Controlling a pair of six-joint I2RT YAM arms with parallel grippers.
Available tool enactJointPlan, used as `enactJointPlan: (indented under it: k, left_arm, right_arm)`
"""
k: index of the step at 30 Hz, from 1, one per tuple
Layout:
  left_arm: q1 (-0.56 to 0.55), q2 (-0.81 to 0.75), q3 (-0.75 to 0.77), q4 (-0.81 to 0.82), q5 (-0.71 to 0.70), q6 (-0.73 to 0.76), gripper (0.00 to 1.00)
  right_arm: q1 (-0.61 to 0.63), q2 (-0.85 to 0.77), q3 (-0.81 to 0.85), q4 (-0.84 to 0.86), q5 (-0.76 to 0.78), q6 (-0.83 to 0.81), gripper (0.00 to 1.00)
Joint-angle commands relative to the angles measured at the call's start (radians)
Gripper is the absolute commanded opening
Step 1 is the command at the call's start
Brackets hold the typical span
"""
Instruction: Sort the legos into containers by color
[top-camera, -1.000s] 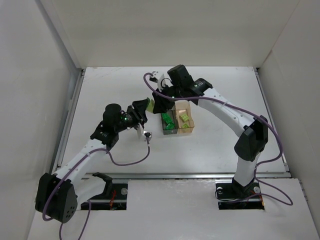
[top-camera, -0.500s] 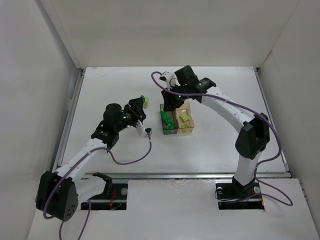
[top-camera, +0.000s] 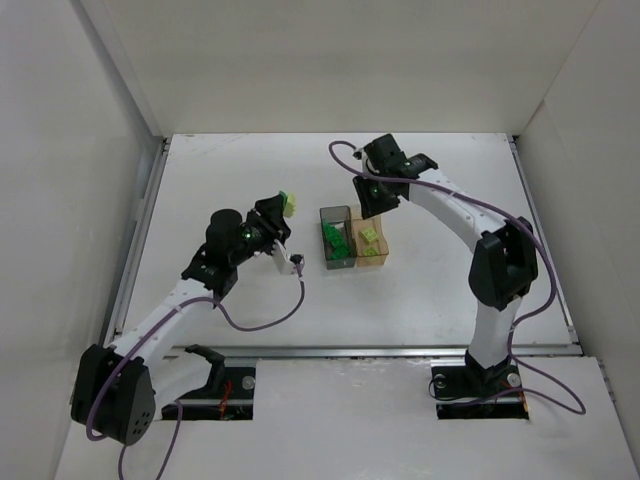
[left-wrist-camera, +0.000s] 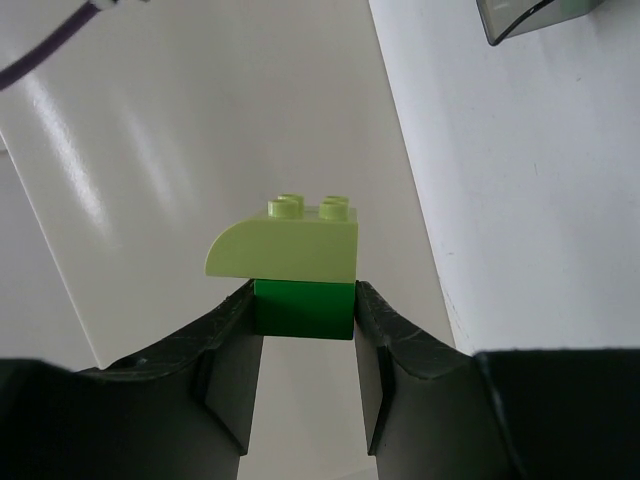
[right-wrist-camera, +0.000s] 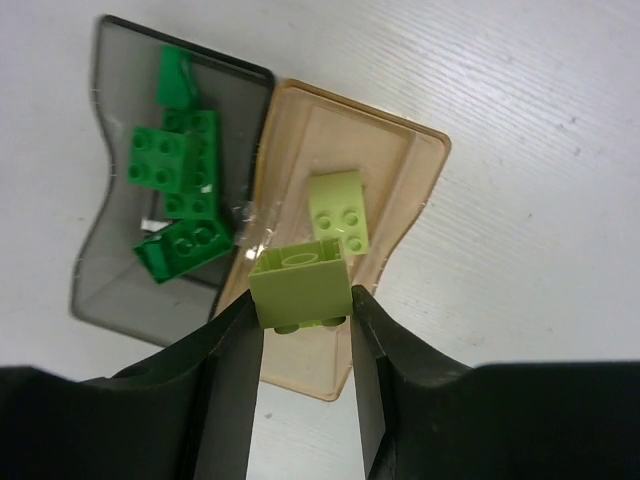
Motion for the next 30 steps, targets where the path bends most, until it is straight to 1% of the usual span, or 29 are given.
enactJointPlan:
  k: [1,2,3,4,6,7,9,10,12,13,16,17,18,20,21,22,24,27,30]
  left_arm:
    - [-0.006,-0.037,-0.008,0.052,0.03,-0.022,0.0]
    - [-0.006,-0.037,-0.008,0.052,0.03,-0.022,0.0]
    - [-0.006,-0.037,-0.008,0.052,0.03,-0.022,0.0]
    - [-0.006,-0.037,-0.008,0.052,0.03,-0.022,0.0]
    - [-0.006,-0.037,-0.008,0.052,0.051,-0.022,0.0]
    - [-0.006,-0.037,-0.008,0.052,0.051,-0.022,0.0]
    - [-0.006,-0.046,-0.008,0.052,0.074,-0.022,0.0]
    - [-0.006,-0.046,-0.008,0.052,0.074,-0.022,0.0]
    - [-0.006,-0.046,-0.018,0.052,0.074,-0.022,0.0]
    - [-0.006,-0.046,-0.018,0.061,0.083,-0.022,0.0]
    - [-0.006,-0.046,-0.018,0.087,0.084,-0.048,0.0]
    - [-0.006,-0.046,-0.018,0.096,0.084,-0.062,0.0]
    - [-0.006,-0.046,-0.018,0.109,0.094,-0.08,0.0]
    - [-0.006,-0.057,-0.018,0.109,0.117,-0.099,0.0]
    - [-0.006,-0.057,-0.018,0.109,0.117,-0.108,0.0]
    - [-0.006,-0.066,-0.007,0.119,0.131,-0.135,0.0]
    - [-0.006,-0.075,0.013,0.119,0.145,-0.177,0.0]
    - [-0.006,-0.076,0.022,0.119,0.172,-0.186,0.0]
    - [-0.015,-0.086,0.031,0.119,0.194,-0.196,0.0]
  right_arm:
    - [0.013,0.018,-0.002,-0.038,0.082,0.036,0.09]
    - [0.013,0.029,-0.002,-0.038,0.082,0.036,0.14]
    - [0.013,0.029,-0.002,-0.038,0.082,0.036,0.33]
    - [0.013,0.029,-0.002,-0.038,0.082,0.036,0.43]
    - [0.013,0.029,0.007,-0.038,0.073,0.036,0.6]
    - [0.013,0.029,0.007,-0.038,0.049,0.022,0.73]
    - [0.013,0.0,0.018,-0.027,0.023,0.003,0.81]
    - [0.013,-0.014,0.018,-0.027,0.004,-0.01,0.87]
    - [0.013,-0.066,0.018,0.007,-0.028,-0.049,0.91]
    - [0.013,-0.089,0.018,0.022,-0.049,-0.063,0.99]
    - [0.013,-0.176,-0.008,0.089,-0.158,-0.115,1.0]
    - [0.013,-0.198,-0.019,0.111,-0.242,-0.128,1.0]
    - [0.013,-0.223,-0.054,0.14,-0.294,-0.139,1.0]
    - [0.013,-0.299,-0.1,0.261,-0.402,-0.149,1.0]
    - [0.013,-0.324,-0.121,0.309,-0.509,-0.149,1.0]
    - [0.013,-0.345,-0.16,0.362,-0.557,-0.132,1.0]
    - [0.035,-0.385,-0.189,0.566,-0.646,-0.066,1.0]
    - [0.071,-0.353,-0.162,0.607,-0.655,-0.03,0.97]
    - [0.105,-0.279,-0.079,0.607,-0.655,-0.021,0.93]
